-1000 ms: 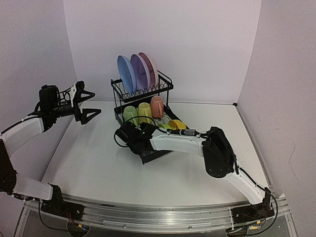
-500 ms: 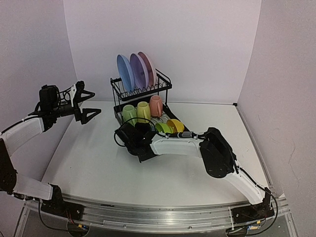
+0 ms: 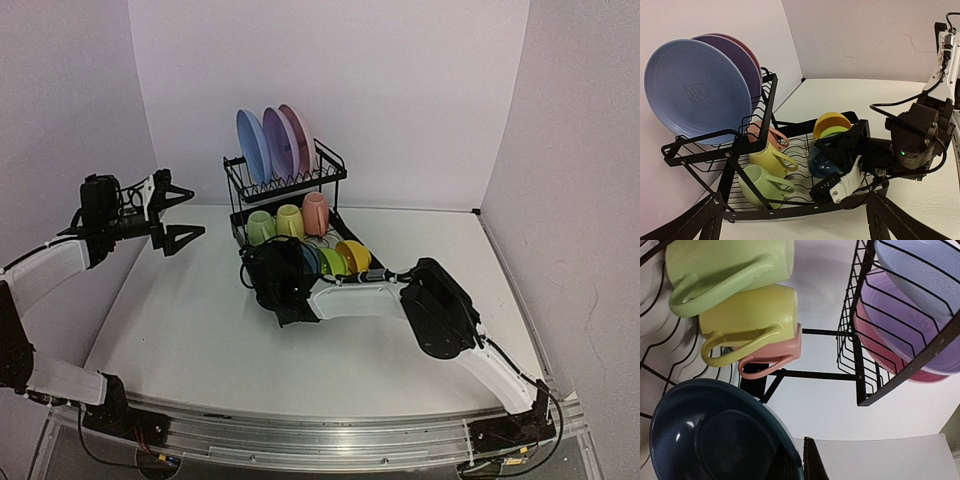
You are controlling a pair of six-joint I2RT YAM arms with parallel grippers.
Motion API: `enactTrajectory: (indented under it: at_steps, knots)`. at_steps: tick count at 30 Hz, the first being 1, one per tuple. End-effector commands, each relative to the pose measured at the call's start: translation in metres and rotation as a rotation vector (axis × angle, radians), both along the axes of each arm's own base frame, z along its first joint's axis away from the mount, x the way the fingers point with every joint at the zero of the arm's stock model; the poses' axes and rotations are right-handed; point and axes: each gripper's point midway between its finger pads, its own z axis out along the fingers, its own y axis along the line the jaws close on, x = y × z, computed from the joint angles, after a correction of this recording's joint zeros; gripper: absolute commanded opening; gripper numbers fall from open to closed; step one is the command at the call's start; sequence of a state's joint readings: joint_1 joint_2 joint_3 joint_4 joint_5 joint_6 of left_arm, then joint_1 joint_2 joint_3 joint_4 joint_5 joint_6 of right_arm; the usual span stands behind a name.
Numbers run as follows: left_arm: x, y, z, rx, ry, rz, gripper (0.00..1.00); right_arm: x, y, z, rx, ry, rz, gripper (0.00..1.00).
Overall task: Unload the mixed dishes from the dish rack
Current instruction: Pick up the bowl from the dish rack.
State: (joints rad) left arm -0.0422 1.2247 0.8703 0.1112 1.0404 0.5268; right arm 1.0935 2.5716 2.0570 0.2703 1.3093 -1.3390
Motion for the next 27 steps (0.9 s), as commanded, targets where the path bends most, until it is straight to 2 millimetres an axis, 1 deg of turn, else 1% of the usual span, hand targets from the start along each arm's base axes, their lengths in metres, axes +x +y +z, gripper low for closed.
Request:
enactTrajectory:
  at_steps: [1, 5, 7, 9, 13, 17, 19, 21, 23, 25, 27]
  knots:
    - [-0.01, -0.003, 0.002, 0.003, -0.03, -0.045, 1.0, -0.001, -0.017, 0.092, 0.177, -0.135, -0.052, 0.0]
    - [-0.01, -0.003, -0.001, 0.005, -0.026, -0.048, 1.0, -0.002, -0.017, 0.102, 0.187, -0.15, -0.057, 0.0]
    - [-0.01, -0.003, 0.0, 0.004, -0.024, -0.047, 1.0, -0.004, -0.018, 0.111, 0.201, -0.161, -0.064, 0.0]
    - [-0.008, -0.002, 0.0, 0.001, -0.019, -0.042, 1.0, -0.008, -0.019, 0.123, 0.236, -0.172, -0.062, 0.0]
    - [-0.006, -0.003, 0.002, -0.012, -0.007, -0.044, 1.0, -0.018, -0.025, 0.155, 0.335, -0.194, -0.03, 0.0]
    - [-0.007, -0.004, 0.003, -0.019, -0.002, -0.062, 1.0, -0.024, -0.033, 0.168, 0.417, -0.166, 0.006, 0.0]
    - [-0.006, -0.005, 0.003, -0.022, 0.004, -0.065, 1.0, -0.025, -0.039, 0.169, 0.451, -0.15, 0.014, 0.0]
    - [-0.006, -0.005, 0.005, -0.023, 0.001, -0.064, 1.0, -0.025, -0.05, 0.169, 0.489, -0.128, 0.007, 0.0]
    - [-0.007, -0.005, 0.005, -0.023, 0.0, -0.066, 1.0, -0.024, -0.066, 0.164, 0.535, -0.085, -0.013, 0.0]
    - [-0.009, -0.005, 0.006, -0.024, -0.002, -0.069, 1.0, -0.025, -0.087, 0.153, 0.625, -0.009, -0.047, 0.0]
    - [-0.01, -0.005, 0.007, -0.023, -0.005, -0.071, 1.0, -0.024, -0.117, 0.144, 0.753, 0.071, -0.107, 0.0]
